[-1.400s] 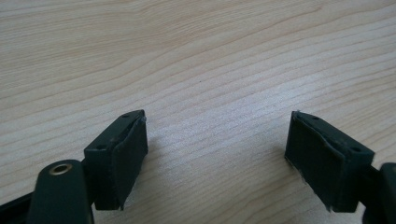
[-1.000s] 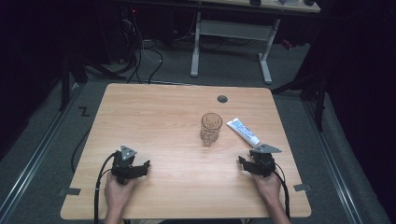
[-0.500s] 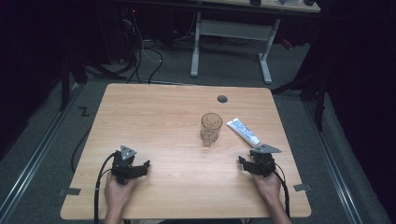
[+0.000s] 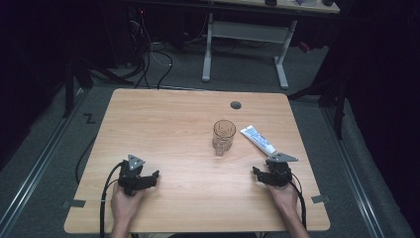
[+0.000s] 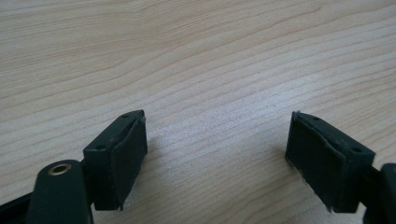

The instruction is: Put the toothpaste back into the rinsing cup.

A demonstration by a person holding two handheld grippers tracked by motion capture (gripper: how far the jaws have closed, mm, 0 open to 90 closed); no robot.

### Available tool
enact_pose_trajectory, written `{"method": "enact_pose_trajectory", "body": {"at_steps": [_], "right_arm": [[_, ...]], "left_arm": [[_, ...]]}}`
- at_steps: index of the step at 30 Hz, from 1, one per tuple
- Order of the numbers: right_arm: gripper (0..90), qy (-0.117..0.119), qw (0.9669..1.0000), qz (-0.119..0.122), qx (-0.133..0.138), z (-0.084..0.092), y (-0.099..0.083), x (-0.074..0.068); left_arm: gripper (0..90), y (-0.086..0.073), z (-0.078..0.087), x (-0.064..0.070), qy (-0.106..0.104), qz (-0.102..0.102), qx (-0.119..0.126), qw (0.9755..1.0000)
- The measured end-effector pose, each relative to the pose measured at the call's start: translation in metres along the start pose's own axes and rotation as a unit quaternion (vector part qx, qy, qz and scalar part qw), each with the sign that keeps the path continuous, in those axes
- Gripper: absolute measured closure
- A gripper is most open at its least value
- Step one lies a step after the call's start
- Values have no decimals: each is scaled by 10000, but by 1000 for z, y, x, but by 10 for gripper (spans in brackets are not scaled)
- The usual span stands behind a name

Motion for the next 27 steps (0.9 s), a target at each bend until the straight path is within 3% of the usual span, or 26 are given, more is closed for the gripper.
{"method": "enact_pose_trajectory", "body": {"at_steps": [4, 5, 16, 27], "right_arm": [[341, 62, 9999, -156, -28, 2, 0, 2], [339, 153, 9994, -316, -13, 5, 0, 2], [355, 208, 9983, -484, 262, 17, 5, 5], [381, 119, 9967, -674, 430, 33, 2, 17]], "left_arm": [[207, 0, 0, 0, 1, -3, -1, 10000], [207, 0, 0, 0, 0, -3, -2, 10000], [207, 0, 0, 0, -1, -4, -3, 10000], [207, 0, 0, 0, 3, -3, -1, 10000]]}}
Point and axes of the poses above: each handheld gripper's, and its own axes: z roughly backward along the jaws, y roughly out of its top, x roughly to its right, the point moved 8 cm from there along -z, roughly forward along the jaws, and after that the axes turned 13 degrees about x, right-handed, at the moved point
